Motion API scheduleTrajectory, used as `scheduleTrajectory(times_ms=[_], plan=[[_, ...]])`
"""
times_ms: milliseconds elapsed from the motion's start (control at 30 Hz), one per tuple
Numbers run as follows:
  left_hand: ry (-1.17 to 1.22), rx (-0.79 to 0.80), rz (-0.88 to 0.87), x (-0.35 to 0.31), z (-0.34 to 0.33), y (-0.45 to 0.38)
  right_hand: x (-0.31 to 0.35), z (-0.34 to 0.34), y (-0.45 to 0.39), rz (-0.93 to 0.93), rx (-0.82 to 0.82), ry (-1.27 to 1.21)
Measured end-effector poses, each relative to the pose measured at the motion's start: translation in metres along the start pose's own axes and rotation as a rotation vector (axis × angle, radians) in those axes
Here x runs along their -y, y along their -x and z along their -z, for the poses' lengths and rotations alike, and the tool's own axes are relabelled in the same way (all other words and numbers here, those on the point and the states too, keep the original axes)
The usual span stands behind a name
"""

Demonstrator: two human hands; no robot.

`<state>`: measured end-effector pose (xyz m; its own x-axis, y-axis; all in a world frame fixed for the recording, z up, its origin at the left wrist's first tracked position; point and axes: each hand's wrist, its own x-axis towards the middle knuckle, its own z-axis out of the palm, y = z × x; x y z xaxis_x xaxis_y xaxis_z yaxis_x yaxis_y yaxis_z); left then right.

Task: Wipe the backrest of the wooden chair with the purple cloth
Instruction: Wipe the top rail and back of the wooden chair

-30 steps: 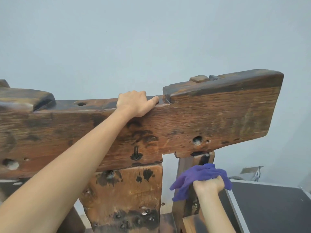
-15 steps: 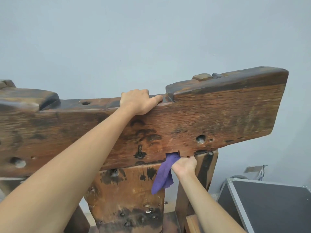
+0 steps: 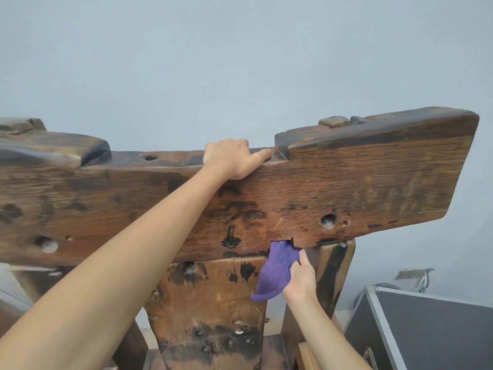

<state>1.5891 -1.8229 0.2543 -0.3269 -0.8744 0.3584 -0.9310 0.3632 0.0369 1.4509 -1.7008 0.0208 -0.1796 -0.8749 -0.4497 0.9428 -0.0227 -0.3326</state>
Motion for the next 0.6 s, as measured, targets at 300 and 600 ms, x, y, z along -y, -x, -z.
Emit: scheduleTrajectory(times_ms=[300,600], plan=[[0.133,0.034,-0.209,0.029,0.019,0.043,-0.059,0.001,0.075,-0.220,0.088,0.180],[-0.072,-0.161,-0.084,0.251,0.089,0.130,-0.217,-0.059,0.082,-0.445,0.047,0.311]])
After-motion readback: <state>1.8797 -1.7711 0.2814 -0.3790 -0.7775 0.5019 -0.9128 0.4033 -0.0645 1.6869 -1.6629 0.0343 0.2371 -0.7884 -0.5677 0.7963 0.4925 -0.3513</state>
